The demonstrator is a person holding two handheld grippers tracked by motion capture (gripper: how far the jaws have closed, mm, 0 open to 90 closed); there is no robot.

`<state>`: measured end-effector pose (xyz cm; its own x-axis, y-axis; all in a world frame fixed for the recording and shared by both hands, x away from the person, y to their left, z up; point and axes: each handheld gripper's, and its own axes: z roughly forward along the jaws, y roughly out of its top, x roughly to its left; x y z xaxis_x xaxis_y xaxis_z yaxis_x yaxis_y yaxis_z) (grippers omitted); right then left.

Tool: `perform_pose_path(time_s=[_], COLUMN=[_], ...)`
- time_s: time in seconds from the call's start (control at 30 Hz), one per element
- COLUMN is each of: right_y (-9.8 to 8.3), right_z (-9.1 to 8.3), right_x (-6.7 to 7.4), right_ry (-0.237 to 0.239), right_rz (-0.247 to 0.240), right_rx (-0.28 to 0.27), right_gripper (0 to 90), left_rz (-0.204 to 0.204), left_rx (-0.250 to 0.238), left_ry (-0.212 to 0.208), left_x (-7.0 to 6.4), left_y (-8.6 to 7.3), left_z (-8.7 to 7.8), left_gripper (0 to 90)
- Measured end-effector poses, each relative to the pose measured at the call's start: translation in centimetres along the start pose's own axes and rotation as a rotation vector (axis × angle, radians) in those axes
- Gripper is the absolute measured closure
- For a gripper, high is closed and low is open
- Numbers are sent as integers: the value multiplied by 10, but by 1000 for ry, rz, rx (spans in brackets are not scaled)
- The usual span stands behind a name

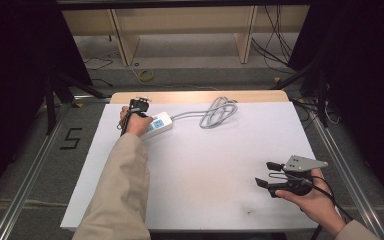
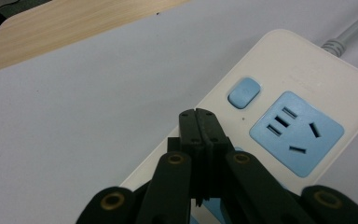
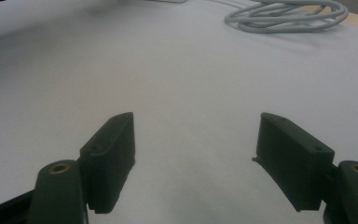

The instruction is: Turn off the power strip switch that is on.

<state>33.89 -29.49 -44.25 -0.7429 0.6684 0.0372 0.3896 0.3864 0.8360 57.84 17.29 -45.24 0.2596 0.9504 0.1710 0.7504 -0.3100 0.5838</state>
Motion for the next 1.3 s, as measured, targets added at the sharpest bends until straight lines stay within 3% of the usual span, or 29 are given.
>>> perform_pose_path(time_s=[0.17,1.3], right_y=[0,0], right_z=[0,-1], right_x=[0,0], right_ry=[0,-2], right_rz=[0,-1], right_rx=[-2,-2], right_gripper=[286,286], left_rz=[-1,-7], left_rx=[16,-2], left_ry=[-5,6], left_x=[1,-1], left_y=[1,-1], left_z=[0,0], left_gripper=[900,900])
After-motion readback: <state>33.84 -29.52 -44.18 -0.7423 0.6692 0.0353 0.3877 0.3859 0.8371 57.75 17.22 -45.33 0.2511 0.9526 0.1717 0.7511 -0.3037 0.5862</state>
